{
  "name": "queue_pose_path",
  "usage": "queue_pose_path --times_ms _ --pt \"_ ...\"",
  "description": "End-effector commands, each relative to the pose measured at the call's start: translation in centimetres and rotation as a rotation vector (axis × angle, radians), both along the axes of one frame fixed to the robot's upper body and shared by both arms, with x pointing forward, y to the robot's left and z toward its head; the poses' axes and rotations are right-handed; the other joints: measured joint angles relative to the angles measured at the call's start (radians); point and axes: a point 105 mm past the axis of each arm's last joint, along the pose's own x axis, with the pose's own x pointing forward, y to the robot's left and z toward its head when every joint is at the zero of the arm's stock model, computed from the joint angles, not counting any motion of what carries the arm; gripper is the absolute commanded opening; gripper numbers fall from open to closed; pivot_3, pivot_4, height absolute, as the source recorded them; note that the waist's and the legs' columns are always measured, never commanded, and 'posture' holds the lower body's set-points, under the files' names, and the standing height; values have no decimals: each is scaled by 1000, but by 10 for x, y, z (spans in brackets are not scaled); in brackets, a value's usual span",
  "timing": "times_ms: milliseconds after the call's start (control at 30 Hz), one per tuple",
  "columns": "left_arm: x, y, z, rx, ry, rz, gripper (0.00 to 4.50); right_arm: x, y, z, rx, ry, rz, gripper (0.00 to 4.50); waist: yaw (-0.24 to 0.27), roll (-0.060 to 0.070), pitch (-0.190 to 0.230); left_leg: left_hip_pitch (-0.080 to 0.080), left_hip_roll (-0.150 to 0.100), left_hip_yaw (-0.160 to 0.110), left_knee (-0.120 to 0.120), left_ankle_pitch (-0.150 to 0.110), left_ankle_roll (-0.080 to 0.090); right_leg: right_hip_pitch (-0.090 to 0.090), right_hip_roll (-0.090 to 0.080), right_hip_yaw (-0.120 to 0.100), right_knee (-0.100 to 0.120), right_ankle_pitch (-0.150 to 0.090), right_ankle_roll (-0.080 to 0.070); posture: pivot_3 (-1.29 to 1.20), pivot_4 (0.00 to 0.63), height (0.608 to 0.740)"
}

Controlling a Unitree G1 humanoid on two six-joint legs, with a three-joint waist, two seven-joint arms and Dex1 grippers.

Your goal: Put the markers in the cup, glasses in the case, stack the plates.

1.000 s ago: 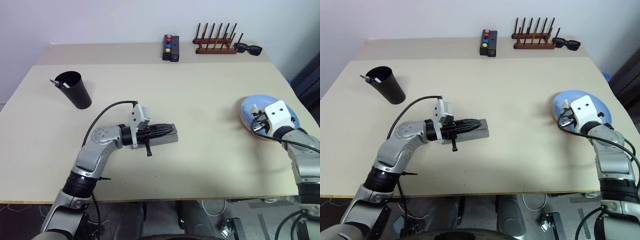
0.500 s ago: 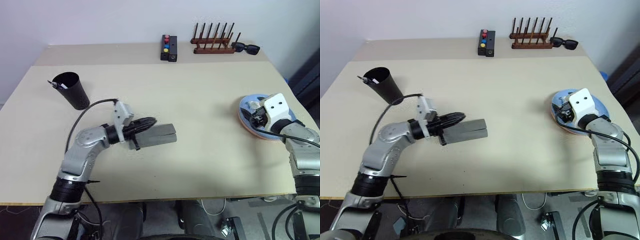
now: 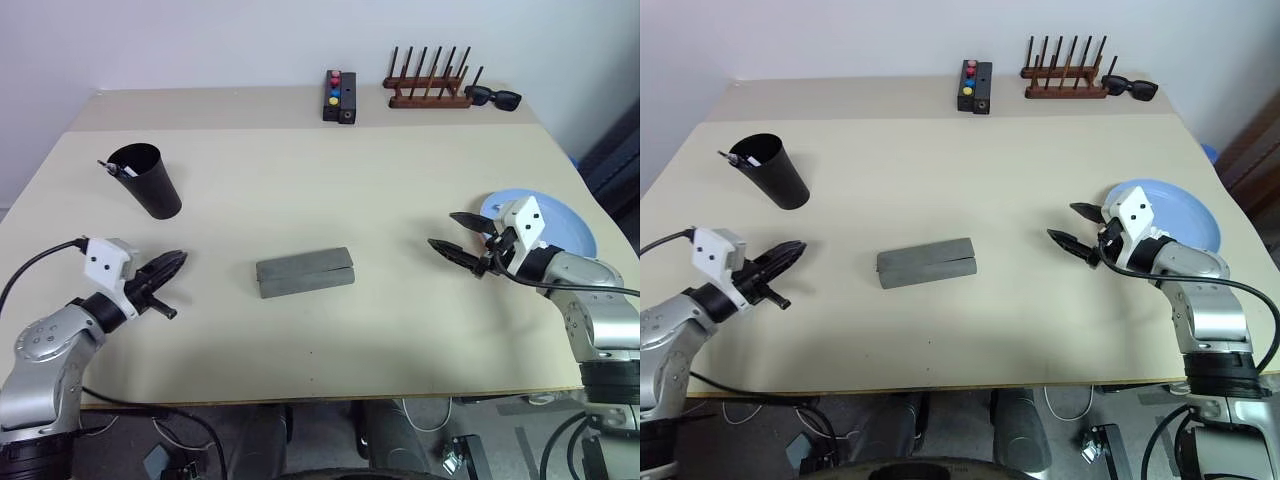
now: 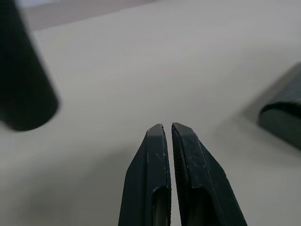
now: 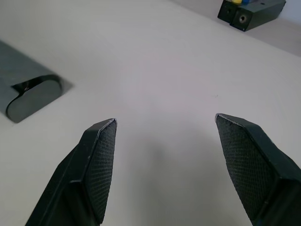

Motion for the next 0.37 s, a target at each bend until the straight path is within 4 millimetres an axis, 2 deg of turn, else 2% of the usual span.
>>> queue_pose_path --times_ms 33,200,367 --pt "-3 6 7 15 -32 23 189 6 0 6 -8 -40 13 3393 4 0 0 0 0 0 0 0 0 0 0 0 0 0 0 0 150 740" --pt "-9 4 6 15 -27 34 189 7 -5 -2 -17 -24 16 3393 3 0 0 -1 0 0 -1 0 0 0 0 0 -1 0 0 0 150 740" --pt "-15 5 4 12 -24 62 189 14 5 -1 -15 -27 49 3393 -1 0 0 0 0 0 -1 0 0 0 0 0 0 0 0 0 150 740"
